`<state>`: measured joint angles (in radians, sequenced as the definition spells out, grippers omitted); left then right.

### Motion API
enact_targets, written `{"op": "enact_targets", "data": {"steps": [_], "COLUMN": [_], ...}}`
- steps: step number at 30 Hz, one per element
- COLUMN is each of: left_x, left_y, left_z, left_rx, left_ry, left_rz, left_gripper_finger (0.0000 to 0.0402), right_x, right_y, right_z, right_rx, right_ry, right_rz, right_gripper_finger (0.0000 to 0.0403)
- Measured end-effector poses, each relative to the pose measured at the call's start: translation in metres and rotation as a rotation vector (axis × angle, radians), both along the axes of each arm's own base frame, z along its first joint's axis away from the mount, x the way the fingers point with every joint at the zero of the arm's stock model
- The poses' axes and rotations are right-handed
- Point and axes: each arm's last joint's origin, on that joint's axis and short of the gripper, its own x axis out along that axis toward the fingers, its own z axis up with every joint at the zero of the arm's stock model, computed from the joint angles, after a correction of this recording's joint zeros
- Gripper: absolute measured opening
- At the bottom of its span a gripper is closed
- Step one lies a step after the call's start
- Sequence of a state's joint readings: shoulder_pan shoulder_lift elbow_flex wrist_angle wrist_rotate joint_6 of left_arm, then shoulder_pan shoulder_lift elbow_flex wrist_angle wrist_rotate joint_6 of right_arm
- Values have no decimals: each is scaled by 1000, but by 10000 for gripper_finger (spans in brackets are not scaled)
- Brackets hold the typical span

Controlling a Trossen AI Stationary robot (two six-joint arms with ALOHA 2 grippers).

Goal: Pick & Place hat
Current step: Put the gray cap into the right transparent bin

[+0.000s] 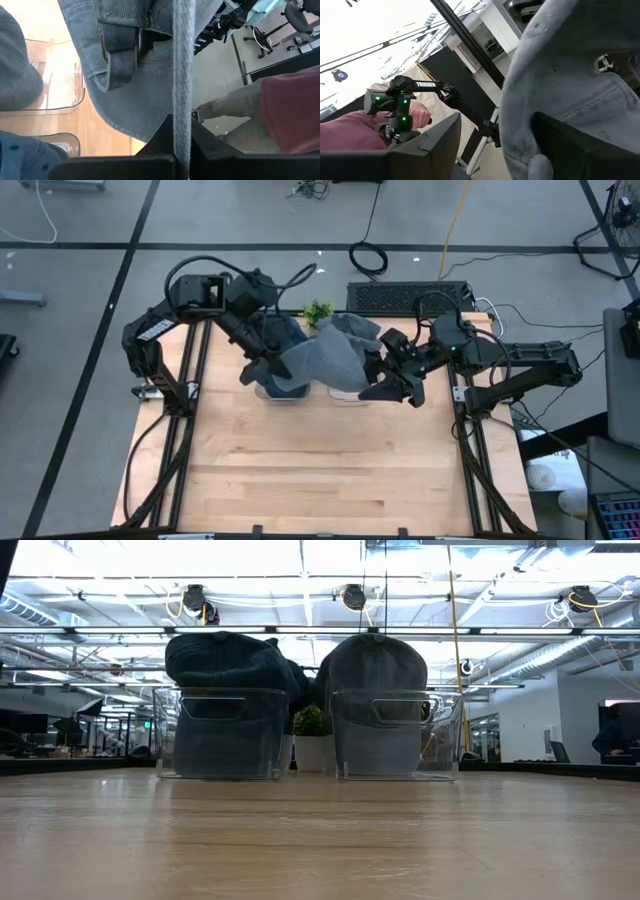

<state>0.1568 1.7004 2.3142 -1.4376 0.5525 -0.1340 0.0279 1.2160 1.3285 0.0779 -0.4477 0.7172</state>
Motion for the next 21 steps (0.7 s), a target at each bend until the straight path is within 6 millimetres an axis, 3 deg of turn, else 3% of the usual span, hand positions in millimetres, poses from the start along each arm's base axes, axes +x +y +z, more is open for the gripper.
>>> {"op": "enact_targets", "data": {"steps": [7,13,17,21], "left_x": [0,0,0,1], "left_y": [0,0,0,-2], "left_z": [0,0,0,3], "left_rx": [4,1,-4,-81], "left_ry": [-3,-4,-2,-22], "left_rz": [-7,-8,-5,-36], "left_gripper_finger": [7,7,10,56], "right_x": [0,0,-1,-6], "right_y": [0,0,-1,1], "right_z": [0,0,2,5], "right_rx": [-9,-23,-51,-109], "right_ry": [-4,-13,-50,-94], "right_rz": [17,22,19,69], "right_gripper_finger": [168,34,29,29]}}
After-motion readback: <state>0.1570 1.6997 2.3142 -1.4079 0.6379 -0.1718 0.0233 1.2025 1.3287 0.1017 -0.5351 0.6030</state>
